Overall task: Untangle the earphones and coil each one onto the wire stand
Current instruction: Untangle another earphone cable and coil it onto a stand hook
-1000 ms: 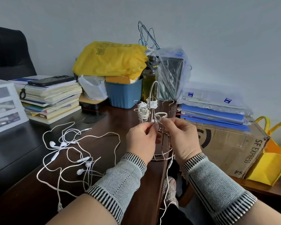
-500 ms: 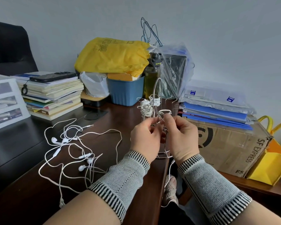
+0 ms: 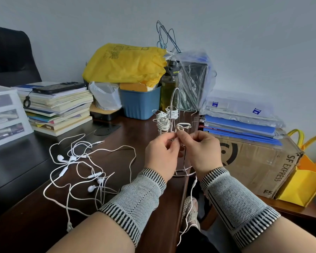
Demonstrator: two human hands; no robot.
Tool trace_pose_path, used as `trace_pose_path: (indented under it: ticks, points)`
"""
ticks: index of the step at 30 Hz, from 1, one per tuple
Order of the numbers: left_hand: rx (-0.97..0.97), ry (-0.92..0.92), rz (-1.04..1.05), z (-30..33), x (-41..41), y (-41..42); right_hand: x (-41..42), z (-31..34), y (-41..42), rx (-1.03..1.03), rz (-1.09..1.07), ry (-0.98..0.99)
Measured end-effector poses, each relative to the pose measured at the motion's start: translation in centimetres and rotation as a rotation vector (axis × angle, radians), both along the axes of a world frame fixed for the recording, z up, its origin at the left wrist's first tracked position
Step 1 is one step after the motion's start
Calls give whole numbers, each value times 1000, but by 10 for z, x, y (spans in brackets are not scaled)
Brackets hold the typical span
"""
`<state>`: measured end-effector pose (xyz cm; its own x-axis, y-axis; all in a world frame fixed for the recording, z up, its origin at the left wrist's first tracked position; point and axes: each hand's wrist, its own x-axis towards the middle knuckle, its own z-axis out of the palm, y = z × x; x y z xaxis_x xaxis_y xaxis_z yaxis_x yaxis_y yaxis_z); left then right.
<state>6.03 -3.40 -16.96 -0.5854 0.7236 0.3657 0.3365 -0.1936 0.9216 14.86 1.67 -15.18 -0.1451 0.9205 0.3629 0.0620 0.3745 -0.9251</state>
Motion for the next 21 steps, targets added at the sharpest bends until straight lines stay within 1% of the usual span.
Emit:
trace_pose_path:
  ticks: [3,9,13,16,21]
  points:
    - [-8,-9,13,0,0,1,5,-4,-2,-15,20,104]
    - [-1,0,34,4,2,0,7,-1,4,-48,77,151]
    - [-4,0,44,3,1,1,4,2,7,-11,116,115]
    - [-21,67,86,1,-2,3,3,1,6,41,121,86]
    - [-51,182,167,8,-2,4,6,-2,9,172,64,-86]
